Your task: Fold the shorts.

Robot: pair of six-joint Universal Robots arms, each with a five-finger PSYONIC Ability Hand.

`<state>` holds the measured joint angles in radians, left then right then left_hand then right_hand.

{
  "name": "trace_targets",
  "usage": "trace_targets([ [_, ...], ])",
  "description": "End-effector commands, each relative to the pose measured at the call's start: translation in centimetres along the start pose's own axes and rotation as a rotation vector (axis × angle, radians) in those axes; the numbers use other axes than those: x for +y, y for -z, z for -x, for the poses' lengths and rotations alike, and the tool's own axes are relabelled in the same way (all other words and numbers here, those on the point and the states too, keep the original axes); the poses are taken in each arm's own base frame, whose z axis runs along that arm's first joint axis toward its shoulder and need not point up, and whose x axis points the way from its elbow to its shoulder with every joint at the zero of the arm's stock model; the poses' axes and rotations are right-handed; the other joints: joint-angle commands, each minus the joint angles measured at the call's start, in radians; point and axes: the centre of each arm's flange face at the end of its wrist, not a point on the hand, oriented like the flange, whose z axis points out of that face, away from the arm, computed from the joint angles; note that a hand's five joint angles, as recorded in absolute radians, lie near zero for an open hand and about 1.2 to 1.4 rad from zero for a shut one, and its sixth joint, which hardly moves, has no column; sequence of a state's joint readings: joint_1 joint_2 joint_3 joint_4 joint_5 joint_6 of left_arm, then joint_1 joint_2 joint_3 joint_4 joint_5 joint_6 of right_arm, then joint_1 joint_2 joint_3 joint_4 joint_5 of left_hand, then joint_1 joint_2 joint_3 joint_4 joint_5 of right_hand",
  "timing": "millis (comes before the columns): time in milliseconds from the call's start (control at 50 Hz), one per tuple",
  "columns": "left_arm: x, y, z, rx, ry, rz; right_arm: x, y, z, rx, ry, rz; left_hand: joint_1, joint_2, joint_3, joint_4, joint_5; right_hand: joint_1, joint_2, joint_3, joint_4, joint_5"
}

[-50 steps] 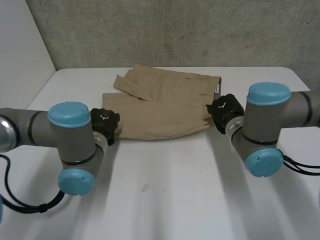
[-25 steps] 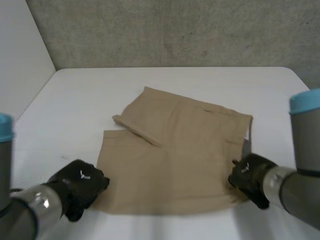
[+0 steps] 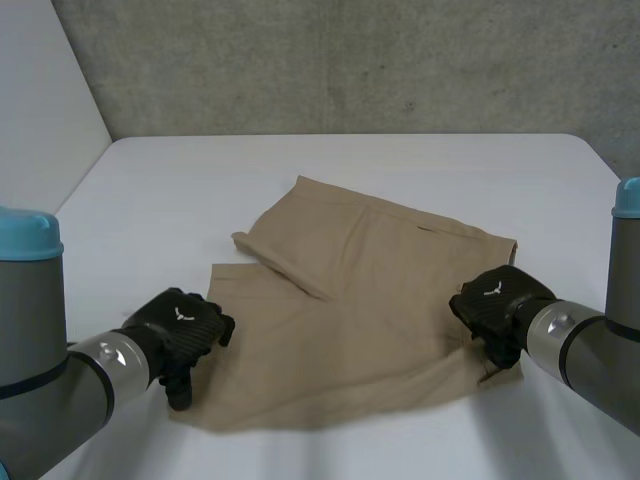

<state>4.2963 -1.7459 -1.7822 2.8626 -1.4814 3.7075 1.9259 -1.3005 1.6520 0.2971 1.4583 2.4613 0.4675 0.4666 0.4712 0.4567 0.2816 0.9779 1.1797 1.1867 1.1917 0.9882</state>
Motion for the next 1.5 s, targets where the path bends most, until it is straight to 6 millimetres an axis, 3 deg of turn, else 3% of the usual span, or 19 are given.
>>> trace_targets([
  [20, 0.3, 0.7, 0.0, -0.006, 0.167, 0.012, 0.5, -0.9, -0.7, 0.036, -0.051, 0.002, 0.025, 0.026, 0.021, 0.036, 0.036, 0.418, 0.217, 0.21, 0.205, 0.234],
  [300, 1.8, -0.4, -0.6, -0.029, 0.203, 0.015, 0.7, -1.3, -1.3, 0.11, -0.059, 0.005, 0.051, 0.052, 0.048, 0.062, 0.063, 0.418, 0.217, 0.21, 0.205, 0.234],
  [380, 2.2, -1.7, -0.3, -0.084, 0.196, 0.013, 0.9, -1.3, -1.3, 0.11, -0.059, 0.008, 0.238, 0.239, 0.235, 0.249, 0.25, 0.418, 0.217, 0.21, 0.205, 0.234],
  [440, 2.1, -2.6, 0.2, -0.141, 0.194, -0.008, 0.9, -1.3, -1.2, 0.109, -0.059, 0.009, 0.585, 0.586, 0.581, 0.596, 0.596, 0.418, 0.217, 0.21, 0.205, 0.234],
  [500, 1.1, -3.4, 0.9, -0.189, 0.178, -0.082, 0.9, -1.4, -1.2, 0.108, -0.059, 0.007, 0.911, 0.912, 0.907, 0.921, 0.922, 0.418, 0.217, 0.21, 0.205, 0.234],
  [620, -1.3, -5.9, 2.4, -0.254, 0.155, -0.215, 0.3, -1.7, -1.8, 0.136, -0.056, -0.029, 0.929, 0.93, 0.925, 0.94, 0.94, 0.418, 0.217, 0.21, 0.205, 0.234],
  [700, -5.0, -7.7, 3.4, -0.296, 0.092, -0.349, -0.8, -2.4, -2.9, 0.195, -0.048, -0.096, 0.929, 0.93, 0.925, 0.94, 0.94, 0.418, 0.217, 0.21, 0.205, 0.234],
  [780, -10.2, -11.1, 4.2, -0.352, 0.028, -0.527, -1.9, -4.3, -4.7, 0.305, -0.044, -0.172, 0.929, 0.93, 0.925, 0.94, 0.94, 0.418, 0.217, 0.21, 0.205, 0.234],
  [820, -11.5, -12.3, 4.2, -0.361, 0.009, -0.565, -2.4, -5.4, -5.7, 0.372, -0.046, -0.194, 0.929, 0.93, 0.925, 0.94, 0.94, 0.418, 0.217, 0.21, 0.205, 0.234],
  [920, -14.1, -17.8, 4.7, -0.411, -0.034, -0.662, -2.8, -8.5, -7.4, 0.484, -0.049, -0.241, 0.929, 0.93, 0.925, 0.94, 0.94, 0.418, 0.217, 0.21, 0.205, 0.234],
  [980, -14.7, -20.1, 5.0, -0.436, -0.042, -0.708, -2.9, -11.0, -8.2, 0.543, -0.049, -0.276, 0.929, 0.93, 0.925, 0.94, 0.94, 0.418, 0.217, 0.21, 0.205, 0.234],
  [1000, -14.8, -21.7, 4.9, -0.445, -0.053, -0.74, -2.9, -11.6, -8.3, 0.556, -0.047, -0.283, 0.929, 0.93, 0.925, 0.94, 0.94, 0.418, 0.217, 0.21, 0.205, 0.234],
  [1080, -14.4, -24.3, 4.6, -0.445, -0.083, -0.795, -2.6, -14.4, -9.1, 0.622, -0.02, -0.29, 0.929, 0.93, 0.925, 0.94, 0.94, 0.418, 0.217, 0.21, 0.205, 0.234],
  [1260, -12.7, -26.8, 4.2, -0.431, -0.108, -0.843, -1.7, -19.3, -9.9, 0.783, 0.122, -0.293, 0.929, 0.93, 0.925, 0.94, 0.94, 0.418, 0.217, 0.21, 0.205, 0.234],
  [1300, -12.2, -27.2, 3.9, -0.428, -0.108, -0.837, -1.8, -19.5, -10.0, 0.793, 0.131, -0.303, 0.334, 0.335, 0.33, 0.345, 0.345, 0.318, 0.116, 0.109, 0.104, 0.133],
  [1320, -11.9, -27.3, 3.8, -0.423, -0.108, -0.83, -1.8, -19.6, -9.9, 0.79, 0.131, -0.307, -0.08, -0.079, -0.083, -0.069, -0.068, -0.032, -0.234, -0.241, -0.246, -0.217],
  [1340, -11.7, -27.4, 3.6, -0.421, -0.107, -0.824, -1.9, -19.6, -9.9, 0.788, 0.138, -0.314, -0.293, -0.292, -0.297, -0.282, -0.282, -0.756, -0.958, -0.965, -0.97, -0.941],
  [1400, -11.1, -27.5, 3.5, -0.414, -0.103, -0.801, -2.6, -18.9, -9.8, 0.787, 0.123, -0.336, -0.293, -0.292, -0.297, -0.282, -0.282, -0.803, -1.005, -1.012, -1.017, -0.988],
  [1500, -12.4, -25.2, 4.5, -0.408, -0.078, -0.795, -5.3, -14.0, -11.4, 0.767, -0.043, -0.458, -0.293, -0.292, -0.297, -0.282, -0.282, -0.803, -1.005, -1.012, -1.017, -0.988],
])
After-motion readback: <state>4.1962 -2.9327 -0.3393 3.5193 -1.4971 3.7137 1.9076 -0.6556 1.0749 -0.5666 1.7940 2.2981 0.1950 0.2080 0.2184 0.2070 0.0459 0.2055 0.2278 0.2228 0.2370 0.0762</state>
